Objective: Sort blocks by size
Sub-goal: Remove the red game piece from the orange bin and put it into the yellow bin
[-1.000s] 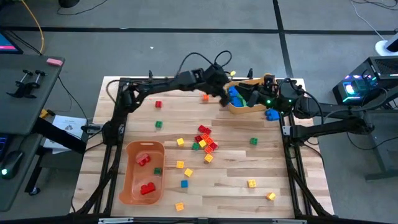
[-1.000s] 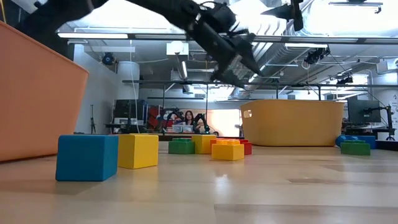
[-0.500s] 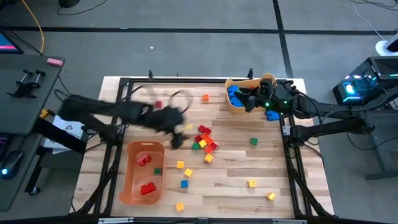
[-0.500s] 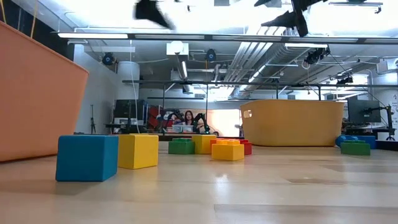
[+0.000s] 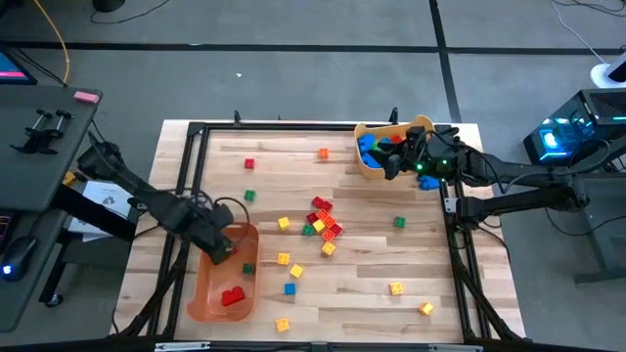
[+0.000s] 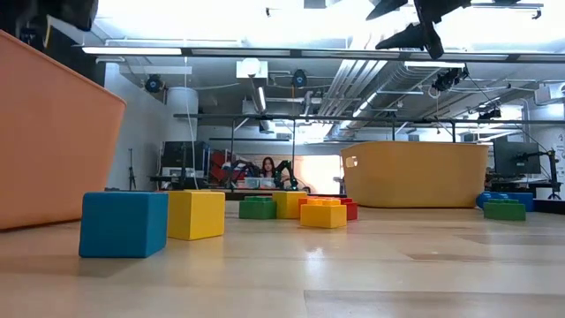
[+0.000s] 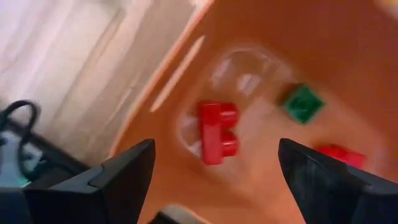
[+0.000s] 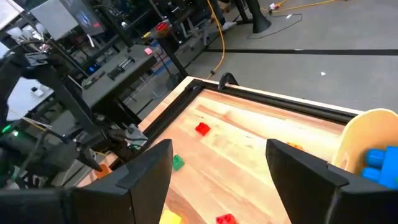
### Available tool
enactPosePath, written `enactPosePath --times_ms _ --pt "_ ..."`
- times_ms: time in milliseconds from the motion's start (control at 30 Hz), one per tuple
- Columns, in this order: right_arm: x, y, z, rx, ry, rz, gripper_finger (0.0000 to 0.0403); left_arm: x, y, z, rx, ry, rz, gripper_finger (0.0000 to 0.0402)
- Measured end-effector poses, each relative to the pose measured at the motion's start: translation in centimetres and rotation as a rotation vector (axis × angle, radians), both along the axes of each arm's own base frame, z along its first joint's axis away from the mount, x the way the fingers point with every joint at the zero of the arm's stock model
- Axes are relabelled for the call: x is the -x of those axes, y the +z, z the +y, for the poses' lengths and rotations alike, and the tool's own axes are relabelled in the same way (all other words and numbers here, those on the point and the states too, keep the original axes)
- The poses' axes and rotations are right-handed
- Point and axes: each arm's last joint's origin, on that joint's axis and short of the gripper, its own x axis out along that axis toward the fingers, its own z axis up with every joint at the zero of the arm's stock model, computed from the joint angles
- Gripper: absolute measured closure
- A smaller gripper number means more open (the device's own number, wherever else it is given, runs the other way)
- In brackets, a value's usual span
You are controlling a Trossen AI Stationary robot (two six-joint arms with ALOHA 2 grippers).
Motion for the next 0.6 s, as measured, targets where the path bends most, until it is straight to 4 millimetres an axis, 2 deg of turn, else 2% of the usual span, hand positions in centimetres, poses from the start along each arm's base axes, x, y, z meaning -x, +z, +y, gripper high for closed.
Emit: enactPosePath --times_ms 67,267,367,600 --pt "0.0 0.0 0.0 0.002 -0.008 0.001 0.0147 -0.7 -0.8 -0.3 -0.006 0.006 0.043 0.0078" --pt "0.0 0.0 -0.1 0.005 -0.023 0.0 0.0147 -2.8 -3.0 -1.7 0.139 0.111 0.171 0.0078" --pt "0.1 0.0 -0.1 -0.005 -0.047 -0.008 0.0147 -3.1 -4.3 -2.0 0.116 0.168 0.27 0.0078" --pt "0.1 0.0 -0.1 -0.026 -0.065 -0.022 0.0147 -4.8 -6.9 -2.4 0.026 0.087 0.311 0.0078"
